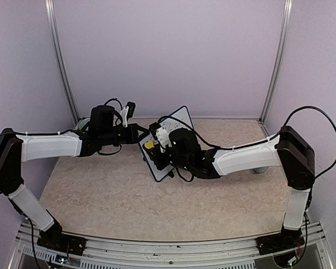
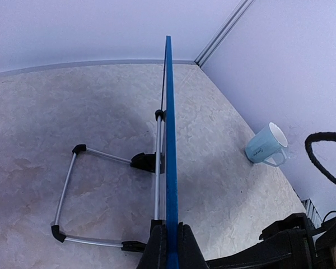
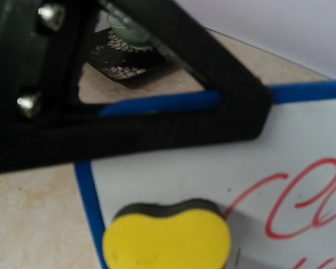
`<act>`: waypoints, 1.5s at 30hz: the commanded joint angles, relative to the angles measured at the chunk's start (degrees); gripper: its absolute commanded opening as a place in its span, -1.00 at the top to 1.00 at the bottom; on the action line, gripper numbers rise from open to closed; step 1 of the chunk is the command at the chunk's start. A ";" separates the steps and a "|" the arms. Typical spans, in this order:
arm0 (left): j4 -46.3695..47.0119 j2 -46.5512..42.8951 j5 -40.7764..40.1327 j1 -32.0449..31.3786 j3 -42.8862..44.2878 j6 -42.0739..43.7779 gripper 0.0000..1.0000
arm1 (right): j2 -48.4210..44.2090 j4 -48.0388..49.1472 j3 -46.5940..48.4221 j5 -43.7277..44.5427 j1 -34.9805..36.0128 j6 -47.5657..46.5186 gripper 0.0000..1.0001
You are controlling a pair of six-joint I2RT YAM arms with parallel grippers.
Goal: Erase the whiteboard
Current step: Erase the whiteboard at the center of the board.
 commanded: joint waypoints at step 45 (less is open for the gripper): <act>1.76 1.22 4.41 -2.26 -3.00 -3.10 1.00 | -1.81 1.16 -1.61 -0.62 -1.88 -1.83 0.64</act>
